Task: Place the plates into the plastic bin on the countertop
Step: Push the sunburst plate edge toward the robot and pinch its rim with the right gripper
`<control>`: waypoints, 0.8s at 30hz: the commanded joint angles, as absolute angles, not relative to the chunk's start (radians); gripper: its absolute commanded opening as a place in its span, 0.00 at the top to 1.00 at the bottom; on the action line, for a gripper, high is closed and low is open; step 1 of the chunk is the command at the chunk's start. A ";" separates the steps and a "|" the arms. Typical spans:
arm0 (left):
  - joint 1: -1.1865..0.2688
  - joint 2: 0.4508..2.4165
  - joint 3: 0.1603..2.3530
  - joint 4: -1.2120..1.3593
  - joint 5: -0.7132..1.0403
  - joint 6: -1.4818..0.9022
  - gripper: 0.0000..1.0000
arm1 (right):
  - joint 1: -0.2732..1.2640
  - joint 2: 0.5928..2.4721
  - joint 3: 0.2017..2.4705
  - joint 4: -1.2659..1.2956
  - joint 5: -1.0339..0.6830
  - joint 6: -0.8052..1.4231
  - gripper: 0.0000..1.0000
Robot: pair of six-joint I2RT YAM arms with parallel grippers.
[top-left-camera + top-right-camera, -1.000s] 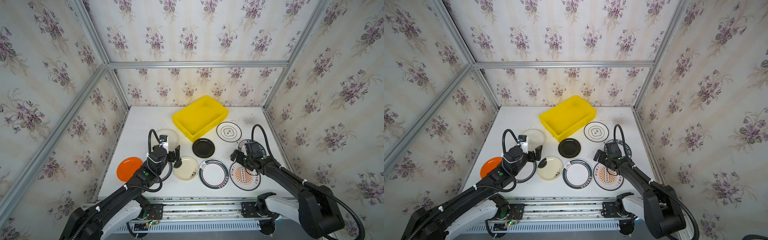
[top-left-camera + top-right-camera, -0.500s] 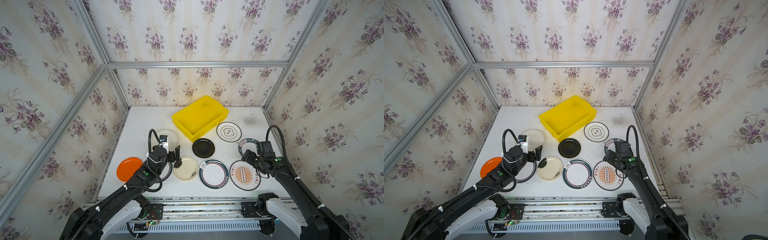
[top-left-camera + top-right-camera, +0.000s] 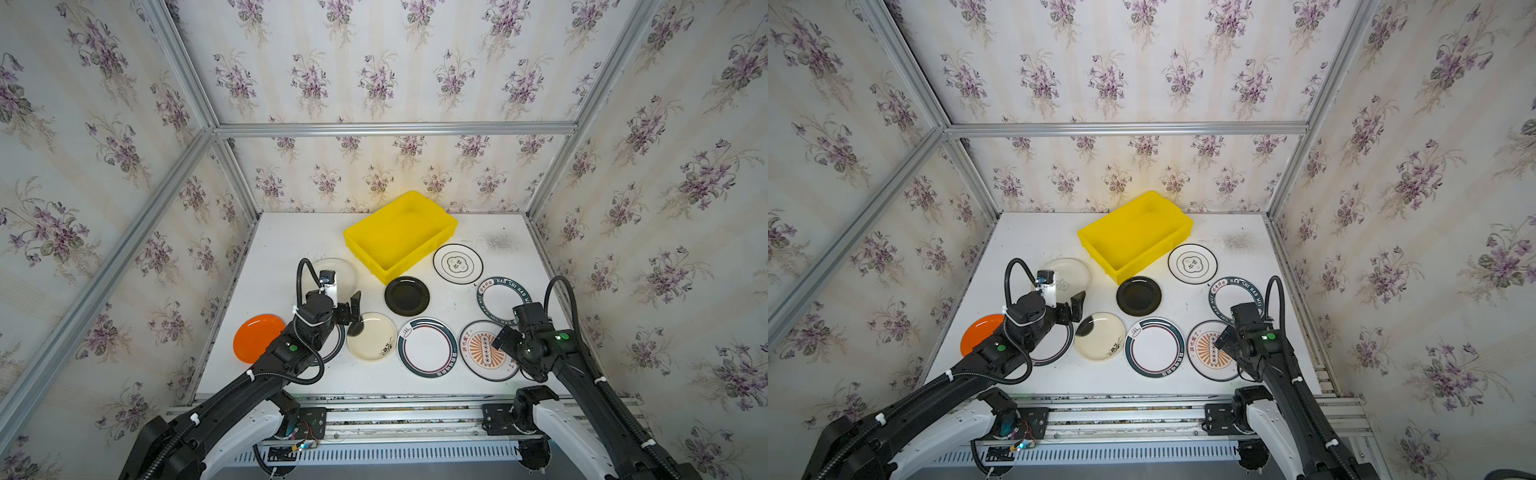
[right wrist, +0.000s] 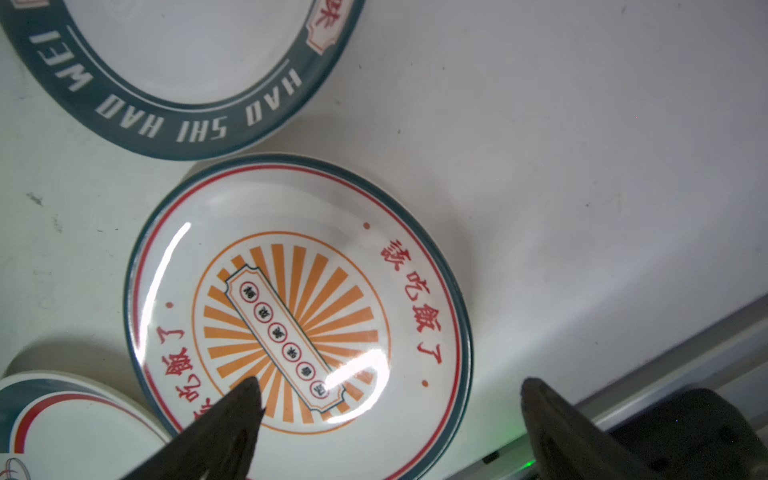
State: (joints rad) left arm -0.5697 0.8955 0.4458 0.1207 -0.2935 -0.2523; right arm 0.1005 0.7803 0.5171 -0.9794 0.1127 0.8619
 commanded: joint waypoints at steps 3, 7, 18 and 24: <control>-0.569 0.900 0.455 0.132 -0.305 -0.256 0.00 | 0.101 0.770 0.443 -0.914 0.024 0.925 0.01; -0.568 0.906 0.455 0.132 -0.308 -0.255 0.00 | 0.101 0.728 0.387 -0.864 -0.010 0.971 0.01; -0.569 0.926 0.461 0.134 -0.290 -0.266 0.00 | 0.100 0.508 0.222 -0.776 -0.072 1.103 0.21; -0.568 0.937 0.463 0.135 -0.290 -0.263 0.00 | 0.100 0.489 0.202 -0.763 -0.075 1.122 0.49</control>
